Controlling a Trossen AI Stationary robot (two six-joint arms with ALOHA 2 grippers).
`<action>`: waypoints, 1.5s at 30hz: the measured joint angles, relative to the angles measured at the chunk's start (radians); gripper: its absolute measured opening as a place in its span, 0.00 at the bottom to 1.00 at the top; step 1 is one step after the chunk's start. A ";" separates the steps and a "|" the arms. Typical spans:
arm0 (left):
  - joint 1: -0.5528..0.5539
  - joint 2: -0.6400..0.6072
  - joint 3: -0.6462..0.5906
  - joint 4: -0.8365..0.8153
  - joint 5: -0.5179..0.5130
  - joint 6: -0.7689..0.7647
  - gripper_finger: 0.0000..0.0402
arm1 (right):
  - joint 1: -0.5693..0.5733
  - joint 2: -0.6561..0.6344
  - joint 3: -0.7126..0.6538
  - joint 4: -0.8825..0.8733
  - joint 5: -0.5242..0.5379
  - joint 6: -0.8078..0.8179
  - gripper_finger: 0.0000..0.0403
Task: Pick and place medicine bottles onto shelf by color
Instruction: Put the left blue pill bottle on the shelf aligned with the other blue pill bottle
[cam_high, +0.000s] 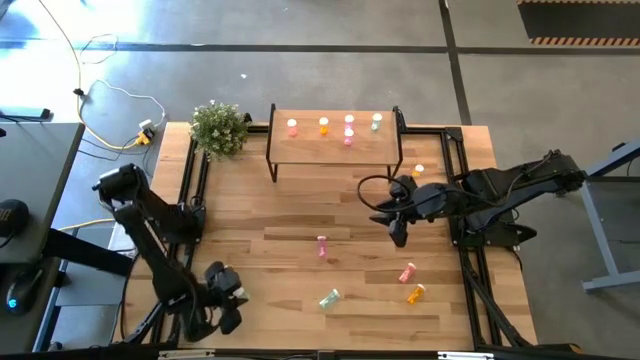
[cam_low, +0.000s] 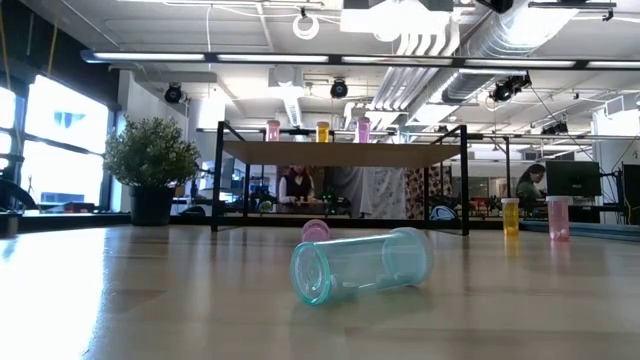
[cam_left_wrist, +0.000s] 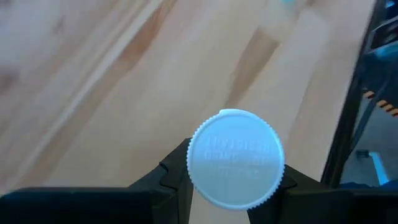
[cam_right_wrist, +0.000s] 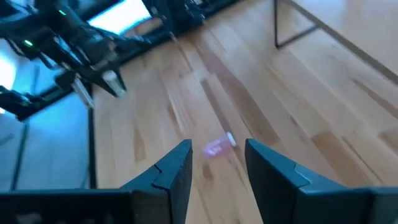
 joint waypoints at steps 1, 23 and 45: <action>0.022 -0.017 0.000 0.014 0.000 0.052 0.24 | 0.000 0.000 0.000 0.017 -0.002 -0.018 0.35; 0.567 -0.133 0.000 0.369 0.292 1.001 0.24 | -0.016 0.242 0.000 0.464 -0.074 -0.141 0.51; 0.856 -0.133 0.000 0.539 0.546 1.323 0.24 | -0.115 0.472 0.000 0.721 -0.247 -0.432 0.51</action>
